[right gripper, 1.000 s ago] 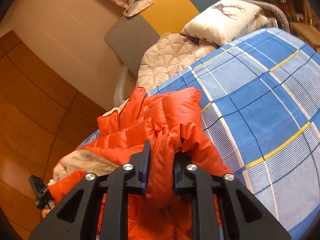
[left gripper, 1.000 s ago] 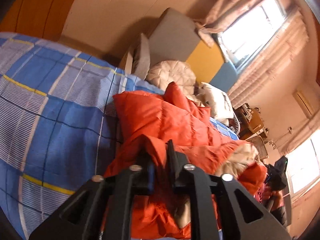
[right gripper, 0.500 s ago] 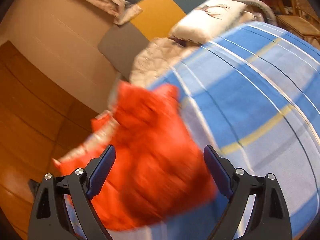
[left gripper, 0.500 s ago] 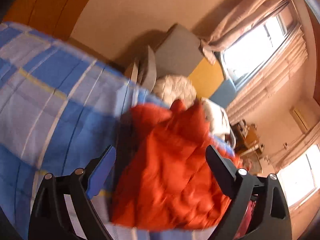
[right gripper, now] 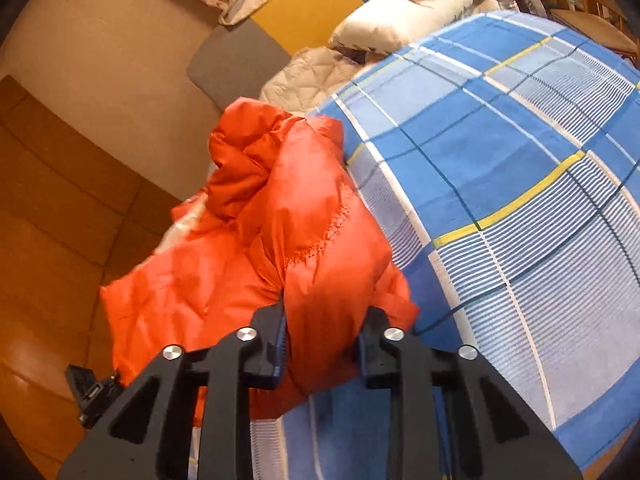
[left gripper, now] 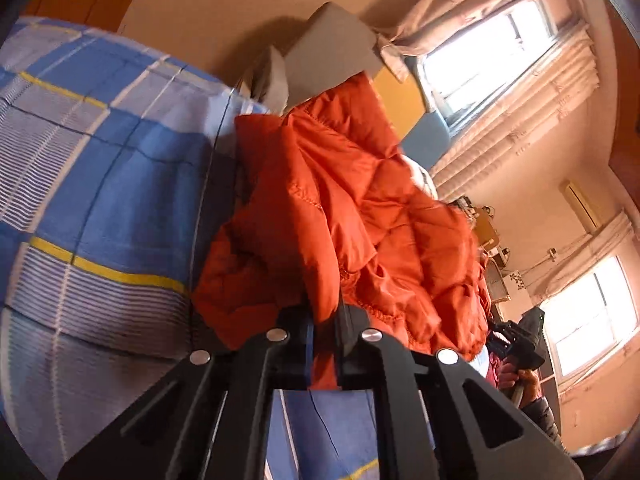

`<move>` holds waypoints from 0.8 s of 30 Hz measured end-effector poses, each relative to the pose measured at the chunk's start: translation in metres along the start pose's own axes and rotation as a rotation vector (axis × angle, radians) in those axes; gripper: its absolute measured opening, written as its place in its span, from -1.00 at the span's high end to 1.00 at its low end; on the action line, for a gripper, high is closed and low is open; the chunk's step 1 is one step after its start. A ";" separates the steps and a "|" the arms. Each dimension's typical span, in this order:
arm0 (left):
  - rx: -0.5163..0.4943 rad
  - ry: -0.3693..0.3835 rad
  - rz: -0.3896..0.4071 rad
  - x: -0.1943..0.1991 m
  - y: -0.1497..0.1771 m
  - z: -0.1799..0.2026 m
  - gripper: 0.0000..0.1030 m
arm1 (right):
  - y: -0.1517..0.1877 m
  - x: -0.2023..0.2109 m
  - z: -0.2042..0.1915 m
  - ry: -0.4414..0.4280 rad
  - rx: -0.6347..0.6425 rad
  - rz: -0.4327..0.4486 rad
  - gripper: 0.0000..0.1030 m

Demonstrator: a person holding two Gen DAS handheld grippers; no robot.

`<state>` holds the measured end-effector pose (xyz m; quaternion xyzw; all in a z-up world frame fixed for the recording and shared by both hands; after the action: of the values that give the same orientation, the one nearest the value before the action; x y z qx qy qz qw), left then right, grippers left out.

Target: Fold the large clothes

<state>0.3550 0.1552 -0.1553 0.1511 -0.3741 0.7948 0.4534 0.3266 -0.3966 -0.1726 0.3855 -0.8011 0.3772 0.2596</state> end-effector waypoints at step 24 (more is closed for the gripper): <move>-0.113 -0.144 0.041 0.084 0.063 0.018 -0.38 | 0.059 0.095 -0.012 0.283 0.266 0.067 -0.30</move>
<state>0.2547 0.1734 -0.1235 0.1744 -0.4529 0.7686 0.4168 0.2255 -0.4024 -0.1223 0.3326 -0.7120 0.5386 0.3038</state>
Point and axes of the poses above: each gripper's, at about its wrist camera, not at the fingertips, and x roughly against the way its jaws point, z to its right, y to its underside, the point moved 5 cm from there along -x, roughly the way its jaws point, and after that the axes turned 8 degrees about -z, right-handed, at the moved point
